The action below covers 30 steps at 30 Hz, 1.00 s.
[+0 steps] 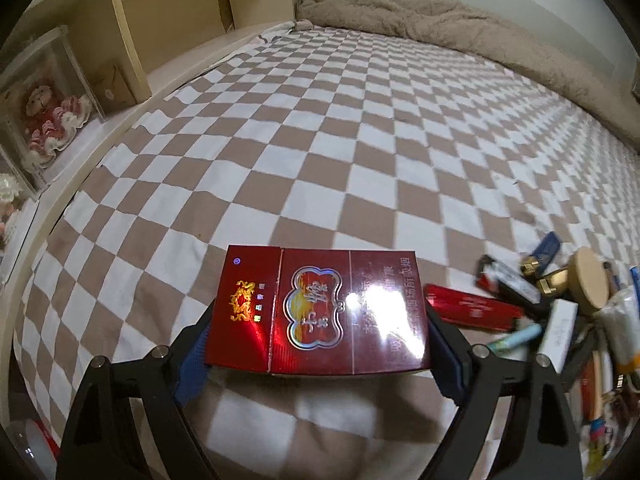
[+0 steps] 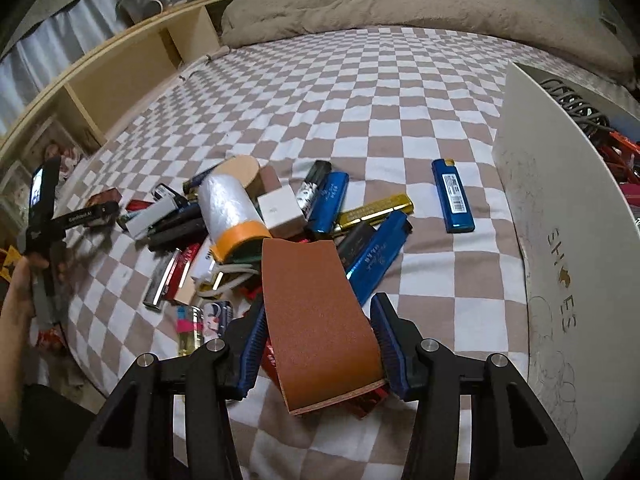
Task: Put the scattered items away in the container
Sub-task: 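Lift the red pack and brown strip and carry them toward the white box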
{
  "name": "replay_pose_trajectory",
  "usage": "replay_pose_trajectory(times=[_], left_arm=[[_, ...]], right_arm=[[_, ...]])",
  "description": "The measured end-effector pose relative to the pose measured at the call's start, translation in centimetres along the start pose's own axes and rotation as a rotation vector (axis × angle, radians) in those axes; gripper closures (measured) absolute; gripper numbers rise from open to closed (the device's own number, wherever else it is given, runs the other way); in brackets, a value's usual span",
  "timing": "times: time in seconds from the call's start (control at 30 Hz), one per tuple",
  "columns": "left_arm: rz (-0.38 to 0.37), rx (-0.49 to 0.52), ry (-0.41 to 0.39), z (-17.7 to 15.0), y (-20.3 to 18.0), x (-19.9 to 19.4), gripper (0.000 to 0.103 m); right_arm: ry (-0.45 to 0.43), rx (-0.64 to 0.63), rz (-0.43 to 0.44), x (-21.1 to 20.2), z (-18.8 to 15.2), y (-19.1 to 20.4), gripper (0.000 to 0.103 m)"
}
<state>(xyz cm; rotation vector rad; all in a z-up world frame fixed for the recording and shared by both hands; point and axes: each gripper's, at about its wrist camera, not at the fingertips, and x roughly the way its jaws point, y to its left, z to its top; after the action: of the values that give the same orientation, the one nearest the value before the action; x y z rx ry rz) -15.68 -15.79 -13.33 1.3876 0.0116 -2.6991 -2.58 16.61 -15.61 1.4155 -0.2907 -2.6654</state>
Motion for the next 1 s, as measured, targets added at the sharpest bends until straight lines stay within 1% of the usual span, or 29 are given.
replay_pose_trajectory(times=[0.13, 0.3, 0.43, 0.63, 0.8, 0.87, 0.93, 1.0], left_arm=[[-0.017, 0.026, -0.039, -0.2, -1.2, -2.0, 0.013], [-0.067, 0.049, -0.071, -0.8, -2.8, -4.1, 0.013], [-0.111, 0.061, -0.094, -1.1, -3.8, -5.7, 0.013], [-0.154, 0.083, -0.131, -1.2, -5.5, -7.5, 0.013], [-0.195, 0.098, -0.153, -1.4, -6.8, -8.4, 0.013], [-0.206, 0.108, -0.163, -1.5, -7.6, -8.9, 0.013], [-0.205, 0.117, -0.178, -1.7, -8.3, -9.4, 0.013], [-0.200, 0.130, -0.192, -1.9, -9.0, -9.9, 0.013]], right_arm=[[-0.027, 0.006, 0.001, -0.7, 0.4, 0.4, 0.051], [-0.070, 0.018, -0.007, -2.8, 0.8, 0.1, 0.051], [-0.122, 0.010, -0.056, -5.4, 1.2, -0.6, 0.051], [-0.203, 0.008, -0.106, -9.7, 2.3, -2.2, 0.051], [-0.257, 0.035, -0.150, -12.8, 3.0, -5.0, 0.051], [-0.280, 0.070, -0.134, -13.8, 3.3, -6.3, 0.051], [-0.287, 0.106, -0.128, -14.7, 3.4, -8.1, 0.051], [-0.292, 0.122, -0.160, -15.4, 3.5, -9.6, 0.051]])
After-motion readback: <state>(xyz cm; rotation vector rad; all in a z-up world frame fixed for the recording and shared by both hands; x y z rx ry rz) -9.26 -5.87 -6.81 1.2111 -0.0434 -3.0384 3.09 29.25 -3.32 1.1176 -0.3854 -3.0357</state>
